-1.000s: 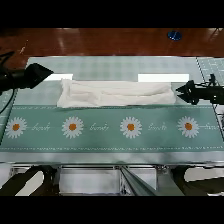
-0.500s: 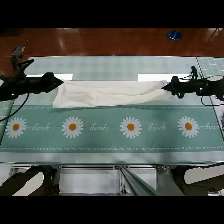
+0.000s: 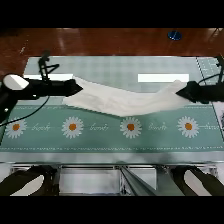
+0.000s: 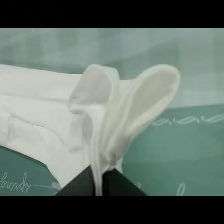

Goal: Fold the shirts.

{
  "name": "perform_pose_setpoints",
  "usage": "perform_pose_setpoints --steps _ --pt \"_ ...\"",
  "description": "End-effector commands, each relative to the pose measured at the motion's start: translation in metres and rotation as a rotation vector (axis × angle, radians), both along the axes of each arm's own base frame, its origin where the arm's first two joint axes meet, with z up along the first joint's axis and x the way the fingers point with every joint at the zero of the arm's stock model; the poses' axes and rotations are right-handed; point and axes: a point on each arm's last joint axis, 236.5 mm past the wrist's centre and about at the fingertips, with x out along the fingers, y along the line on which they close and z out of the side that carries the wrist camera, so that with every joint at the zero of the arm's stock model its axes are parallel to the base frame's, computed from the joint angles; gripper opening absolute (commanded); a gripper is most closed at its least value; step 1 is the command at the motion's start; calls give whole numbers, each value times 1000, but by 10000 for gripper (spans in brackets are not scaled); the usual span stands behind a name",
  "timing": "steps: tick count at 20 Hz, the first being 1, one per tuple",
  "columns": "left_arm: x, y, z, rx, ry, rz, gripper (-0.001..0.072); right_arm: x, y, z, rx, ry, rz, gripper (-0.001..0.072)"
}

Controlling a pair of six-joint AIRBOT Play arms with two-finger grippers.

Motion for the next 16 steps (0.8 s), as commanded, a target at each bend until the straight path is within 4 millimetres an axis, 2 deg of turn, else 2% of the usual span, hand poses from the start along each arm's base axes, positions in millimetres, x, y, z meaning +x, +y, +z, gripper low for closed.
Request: perform_pose_setpoints --steps 1,3,7,10,13,16 --pt "-17 -74 -18 -80 63 -88 16 -63 16 18 -6 -87 -74 29" --pt "-31 -115 -33 -76 105 -178 16 -86 23 32 -8 -126 -83 29" --pt "-61 -190 -49 -80 207 -325 16 -114 38 50 15 -165 -67 29" --pt "-107 -236 -72 -53 300 -497 16 -122 58 67 89 -213 -26 29" --pt "-154 -267 -96 -19 419 -609 16 -122 69 77 134 -245 4 29" --pt "-205 -283 -106 15 482 -734 16 -121 71 81 140 -263 14 29"
